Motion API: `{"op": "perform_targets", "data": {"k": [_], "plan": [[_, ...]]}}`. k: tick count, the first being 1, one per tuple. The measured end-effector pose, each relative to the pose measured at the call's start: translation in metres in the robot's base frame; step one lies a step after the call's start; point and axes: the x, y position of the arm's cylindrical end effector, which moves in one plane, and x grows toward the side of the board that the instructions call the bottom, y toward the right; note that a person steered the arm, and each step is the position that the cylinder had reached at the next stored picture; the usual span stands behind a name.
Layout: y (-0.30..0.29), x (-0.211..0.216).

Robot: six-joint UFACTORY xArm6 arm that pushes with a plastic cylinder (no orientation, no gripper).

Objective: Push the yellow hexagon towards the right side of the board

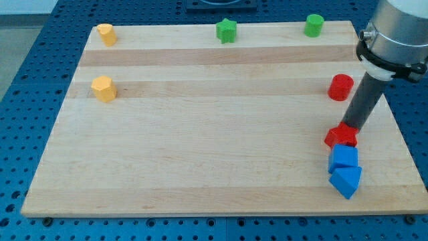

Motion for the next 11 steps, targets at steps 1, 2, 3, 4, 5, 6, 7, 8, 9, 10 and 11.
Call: {"op": "perform_targets", "data": {"k": [1, 2, 3, 4, 5, 6, 7, 8, 9, 10, 11], "plan": [[-0.003, -0.031], [-0.072, -0.034], [-0.173, -0.016], [-0.31, -0.008], [-0.422, -0.014], [-0.491, -0.058], [-0.511, -0.104], [-0.491, -0.103], [-0.43, -0.085], [-0.353, -0.085], [-0.353, -0.085]]}}
